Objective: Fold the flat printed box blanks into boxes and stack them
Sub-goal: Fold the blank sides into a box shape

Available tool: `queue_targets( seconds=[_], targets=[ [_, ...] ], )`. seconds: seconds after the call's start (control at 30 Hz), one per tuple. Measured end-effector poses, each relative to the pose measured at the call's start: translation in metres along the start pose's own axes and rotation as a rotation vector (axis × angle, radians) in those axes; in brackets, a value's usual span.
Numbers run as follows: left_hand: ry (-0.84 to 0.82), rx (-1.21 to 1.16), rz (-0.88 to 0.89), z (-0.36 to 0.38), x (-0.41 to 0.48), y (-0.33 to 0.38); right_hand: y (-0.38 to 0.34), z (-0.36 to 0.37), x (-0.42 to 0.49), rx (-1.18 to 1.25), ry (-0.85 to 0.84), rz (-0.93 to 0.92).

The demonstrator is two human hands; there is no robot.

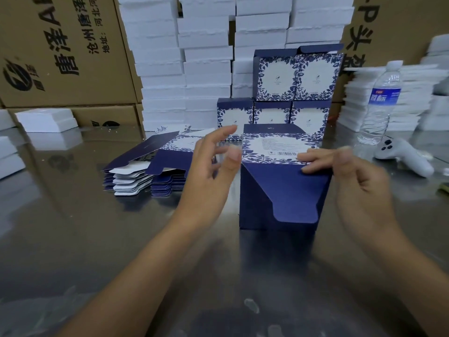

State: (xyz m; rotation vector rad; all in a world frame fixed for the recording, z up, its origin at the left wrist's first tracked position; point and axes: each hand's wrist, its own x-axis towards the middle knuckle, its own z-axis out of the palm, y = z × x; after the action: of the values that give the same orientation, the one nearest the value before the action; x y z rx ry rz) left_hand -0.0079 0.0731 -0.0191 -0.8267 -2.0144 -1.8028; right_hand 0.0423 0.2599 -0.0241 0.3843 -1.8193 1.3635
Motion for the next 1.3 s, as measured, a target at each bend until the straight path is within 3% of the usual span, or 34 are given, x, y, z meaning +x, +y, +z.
queue_targets(
  seconds=[0.17, 0.4, 0.8, 1.3],
  targets=[
    [-0.139, 0.137, 0.066, 0.010, -0.008, 0.002, -0.001, 0.003, -0.002, -0.113, -0.048, -0.007],
    [0.040, 0.342, 0.252, 0.024, -0.011, -0.001, 0.002, 0.012, -0.005, -0.313, -0.009, -0.119],
    [0.231, 0.245, 0.233, 0.043, -0.010, -0.007, 0.004, 0.019, 0.004, -0.323, 0.022, -0.227],
    [-0.005, 0.004, 0.040, 0.015, -0.005, 0.000, 0.009, 0.011, 0.006, -0.251, 0.065, -0.165]
  ],
)
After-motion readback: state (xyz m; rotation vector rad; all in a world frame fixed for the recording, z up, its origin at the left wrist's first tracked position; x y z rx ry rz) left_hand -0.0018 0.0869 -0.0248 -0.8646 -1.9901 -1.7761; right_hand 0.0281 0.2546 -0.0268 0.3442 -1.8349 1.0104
